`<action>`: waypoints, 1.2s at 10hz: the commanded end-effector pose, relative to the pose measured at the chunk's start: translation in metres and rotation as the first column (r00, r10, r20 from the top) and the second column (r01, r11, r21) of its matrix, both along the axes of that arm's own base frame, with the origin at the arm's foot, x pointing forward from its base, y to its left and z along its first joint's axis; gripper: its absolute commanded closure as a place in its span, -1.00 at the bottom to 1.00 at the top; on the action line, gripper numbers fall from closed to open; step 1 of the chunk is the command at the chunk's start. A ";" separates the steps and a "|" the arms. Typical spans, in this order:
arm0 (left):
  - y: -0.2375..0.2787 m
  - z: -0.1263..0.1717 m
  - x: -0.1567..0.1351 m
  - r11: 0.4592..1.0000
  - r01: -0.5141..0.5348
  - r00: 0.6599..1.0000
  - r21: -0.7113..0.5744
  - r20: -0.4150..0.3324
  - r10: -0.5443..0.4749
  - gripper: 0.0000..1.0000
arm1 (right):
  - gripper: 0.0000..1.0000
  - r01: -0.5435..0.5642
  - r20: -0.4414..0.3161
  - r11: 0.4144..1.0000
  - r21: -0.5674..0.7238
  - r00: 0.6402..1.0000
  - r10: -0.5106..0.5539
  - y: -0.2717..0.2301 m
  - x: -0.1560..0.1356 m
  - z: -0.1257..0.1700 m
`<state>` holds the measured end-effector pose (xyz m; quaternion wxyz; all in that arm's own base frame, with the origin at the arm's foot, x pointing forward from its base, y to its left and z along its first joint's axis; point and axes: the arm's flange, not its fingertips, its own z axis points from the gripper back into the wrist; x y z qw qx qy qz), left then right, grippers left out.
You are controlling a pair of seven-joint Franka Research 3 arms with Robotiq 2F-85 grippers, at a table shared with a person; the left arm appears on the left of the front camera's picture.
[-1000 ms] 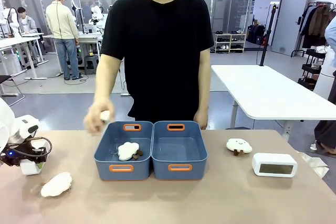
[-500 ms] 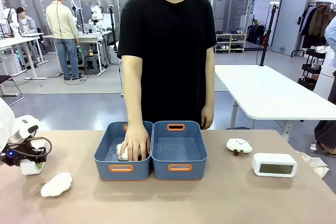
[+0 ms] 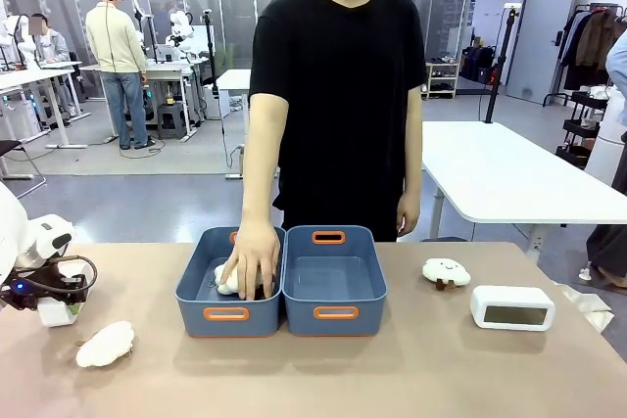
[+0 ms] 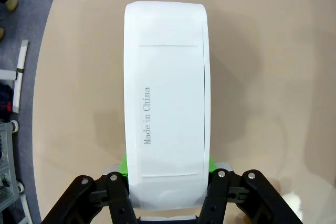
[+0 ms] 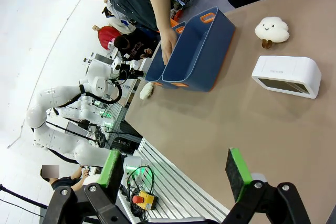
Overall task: Sort the digital clocks into the basket.
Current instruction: Pick up the Digital clock from the table and place it into the empty Plastic storage basket.
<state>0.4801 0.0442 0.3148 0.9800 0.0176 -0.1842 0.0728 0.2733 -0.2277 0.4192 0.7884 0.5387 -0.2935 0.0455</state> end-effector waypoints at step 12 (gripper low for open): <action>0.004 0.110 -0.061 0.974 0.226 0.973 -0.031 0.057 -0.224 -0.04 | -1.00 -0.003 0.017 1.000 0.004 1.000 0.003 -0.001 0.001 0.002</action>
